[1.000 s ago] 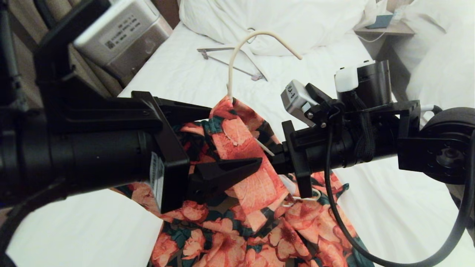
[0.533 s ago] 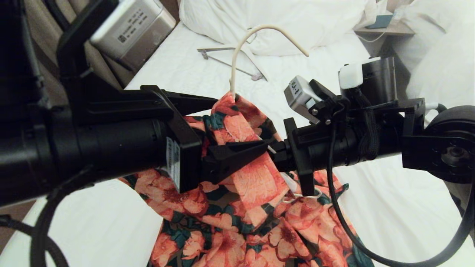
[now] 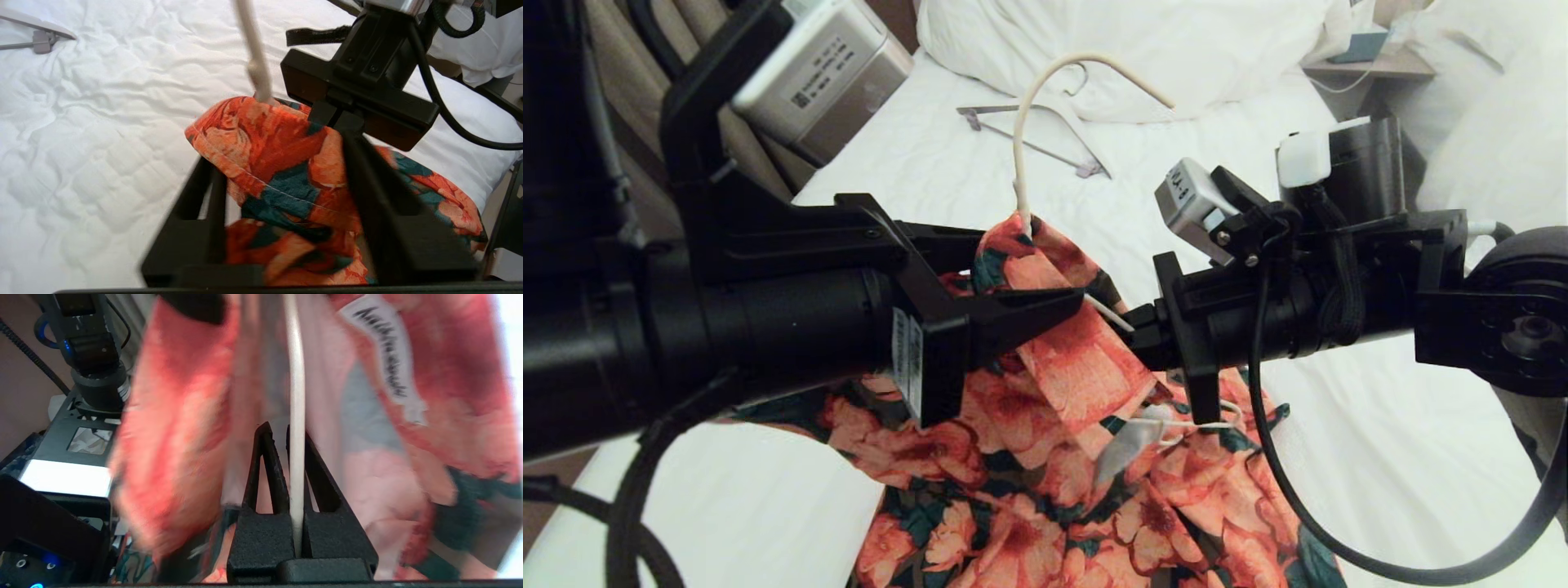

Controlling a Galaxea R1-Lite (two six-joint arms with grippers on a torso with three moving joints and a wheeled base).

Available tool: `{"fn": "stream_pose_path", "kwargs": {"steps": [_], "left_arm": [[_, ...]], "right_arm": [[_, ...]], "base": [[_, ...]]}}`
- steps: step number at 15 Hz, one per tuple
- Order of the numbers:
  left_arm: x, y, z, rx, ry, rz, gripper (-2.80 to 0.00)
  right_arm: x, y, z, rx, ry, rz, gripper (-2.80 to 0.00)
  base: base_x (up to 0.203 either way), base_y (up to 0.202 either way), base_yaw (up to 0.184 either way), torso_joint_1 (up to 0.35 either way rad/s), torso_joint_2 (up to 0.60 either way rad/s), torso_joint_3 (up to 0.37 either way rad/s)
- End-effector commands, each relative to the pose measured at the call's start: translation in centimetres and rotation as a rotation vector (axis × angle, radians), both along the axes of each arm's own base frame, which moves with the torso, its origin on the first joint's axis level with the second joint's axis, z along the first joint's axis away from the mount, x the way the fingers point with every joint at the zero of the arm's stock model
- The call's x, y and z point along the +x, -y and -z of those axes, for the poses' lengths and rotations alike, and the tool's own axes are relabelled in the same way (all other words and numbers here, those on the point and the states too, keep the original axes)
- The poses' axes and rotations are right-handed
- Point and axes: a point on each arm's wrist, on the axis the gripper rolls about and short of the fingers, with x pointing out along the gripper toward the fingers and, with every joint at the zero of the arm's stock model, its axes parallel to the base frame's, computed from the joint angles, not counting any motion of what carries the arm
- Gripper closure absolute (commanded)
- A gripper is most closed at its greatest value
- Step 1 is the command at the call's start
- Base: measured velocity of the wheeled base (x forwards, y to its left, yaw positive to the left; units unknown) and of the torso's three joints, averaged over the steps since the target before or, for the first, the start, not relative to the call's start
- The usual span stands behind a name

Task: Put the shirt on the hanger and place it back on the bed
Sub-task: Hook the other side of the shirt onto the hanger

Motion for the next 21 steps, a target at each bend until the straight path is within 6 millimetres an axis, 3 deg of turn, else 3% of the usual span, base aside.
{"fn": "stream_pose_path", "kwargs": {"steps": [1,14,15,16,19,21], "left_arm": [[-0.1,-0.1,-0.1,-0.001,0.002,0.000,0.00],[-0.7,-1.1,-0.9,-0.031,0.024,-0.008,0.00],[-0.6,-1.2,-0.9,-0.032,0.025,-0.011,0.00],[-0.7,-1.3,-1.0,-0.036,0.027,-0.012,0.00],[-0.8,-1.7,-1.2,-0.044,0.031,-0.018,0.00],[-0.8,-1.8,-1.2,-0.047,0.031,-0.022,0.00]], "right_arm": [[0.0,0.1,-0.2,0.006,0.005,-0.002,0.00],[0.0,0.2,-0.2,0.013,0.019,-0.002,0.00],[-0.1,0.3,-0.1,0.011,0.021,-0.004,-0.44],[-0.3,0.4,-0.2,0.009,0.032,-0.003,-2.80],[-1.5,0.5,-0.5,-0.039,0.006,0.048,-2.80],[-2.1,1.2,-1.4,-0.050,-0.032,0.171,-2.80]], "base": [[0.000,0.000,0.000,0.000,0.00,0.000],[0.000,0.000,0.000,0.000,0.00,0.000],[0.000,0.000,0.000,0.000,0.00,0.000],[0.000,0.000,0.000,0.000,0.00,0.000],[0.000,0.000,0.000,0.000,0.00,0.000],[0.000,0.000,0.000,0.000,0.00,0.000]]}}
